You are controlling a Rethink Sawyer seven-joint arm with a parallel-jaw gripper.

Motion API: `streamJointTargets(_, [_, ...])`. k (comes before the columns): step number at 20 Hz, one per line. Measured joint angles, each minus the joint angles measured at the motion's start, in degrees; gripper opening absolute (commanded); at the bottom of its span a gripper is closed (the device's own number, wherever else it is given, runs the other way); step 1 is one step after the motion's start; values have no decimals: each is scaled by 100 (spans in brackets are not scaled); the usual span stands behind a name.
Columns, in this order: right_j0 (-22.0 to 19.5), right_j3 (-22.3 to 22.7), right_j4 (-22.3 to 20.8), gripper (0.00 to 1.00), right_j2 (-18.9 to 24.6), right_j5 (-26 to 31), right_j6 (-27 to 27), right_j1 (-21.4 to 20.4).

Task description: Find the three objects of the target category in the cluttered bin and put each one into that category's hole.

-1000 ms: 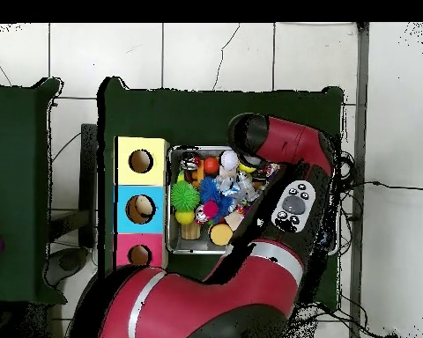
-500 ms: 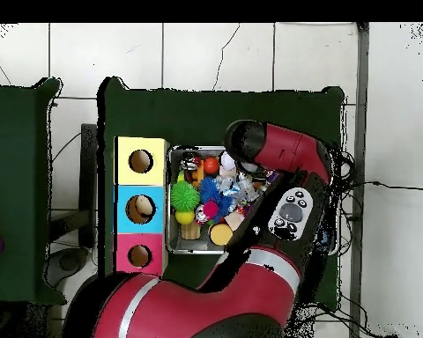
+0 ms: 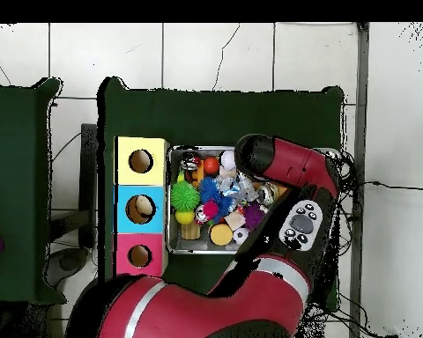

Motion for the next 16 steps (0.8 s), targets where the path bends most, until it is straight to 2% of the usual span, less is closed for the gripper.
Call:
streamJointTargets(4, [-64, 182, -1, 100, 1, -329, 0, -1])
streamJointTargets(16, [-67, 326, 1, 100, 2, -342, 0, 19])
